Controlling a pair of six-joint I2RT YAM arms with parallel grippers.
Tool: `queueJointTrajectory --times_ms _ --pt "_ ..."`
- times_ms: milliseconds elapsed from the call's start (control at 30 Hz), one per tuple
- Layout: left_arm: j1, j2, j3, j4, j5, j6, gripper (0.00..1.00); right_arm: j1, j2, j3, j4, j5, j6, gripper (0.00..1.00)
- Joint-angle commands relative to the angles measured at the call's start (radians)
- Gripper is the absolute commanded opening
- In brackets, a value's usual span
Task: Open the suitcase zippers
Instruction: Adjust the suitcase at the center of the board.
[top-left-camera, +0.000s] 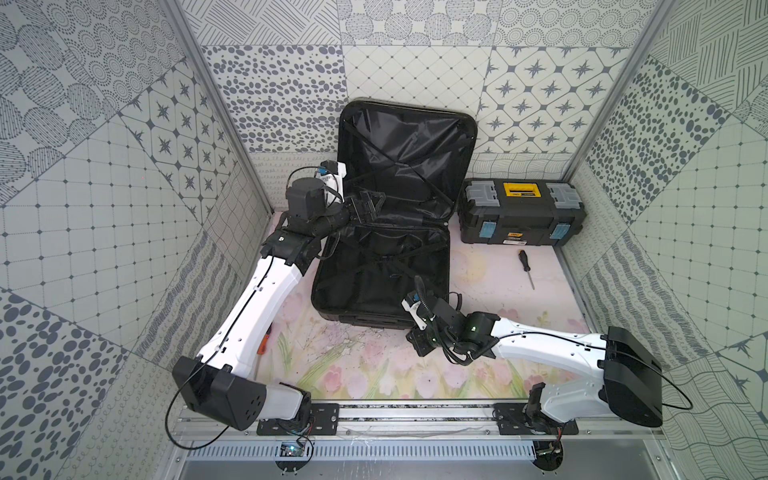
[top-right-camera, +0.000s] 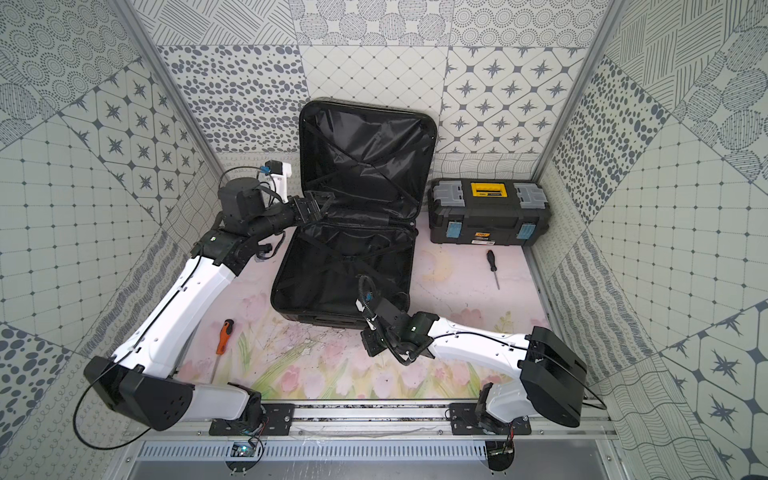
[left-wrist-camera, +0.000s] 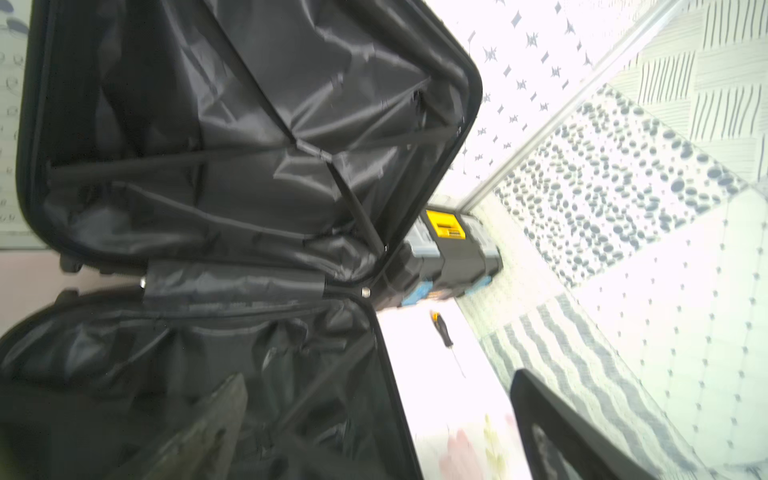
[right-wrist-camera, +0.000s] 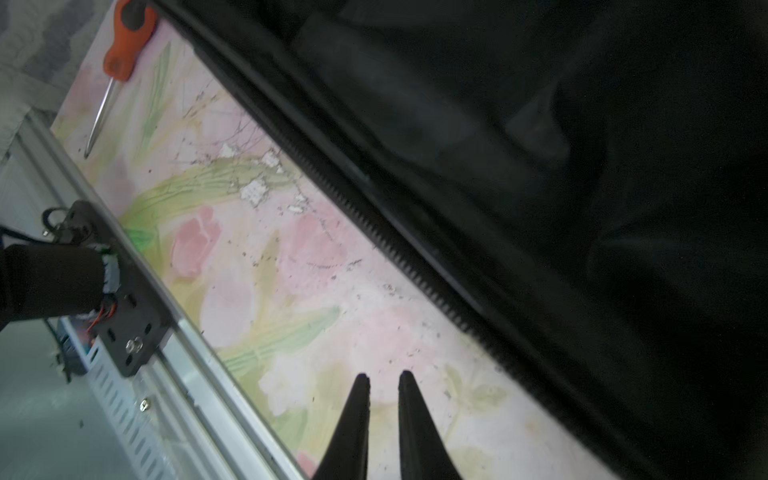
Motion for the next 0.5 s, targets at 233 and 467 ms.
queueJointTrajectory --times_ms 233,467 --pt "-0.001 -0.305 -0.226 -0.246 -0.265 0.192 0.99 -0.249 -0.013 -0.029 0.123 0.1 0.058 0.16" --pt "0.06 -0.368 -0.382 -0.181 -0.404 0.268 0.99 -0.239 -0.248 -0.089 0.146 -0.019 -0.004 0.55"
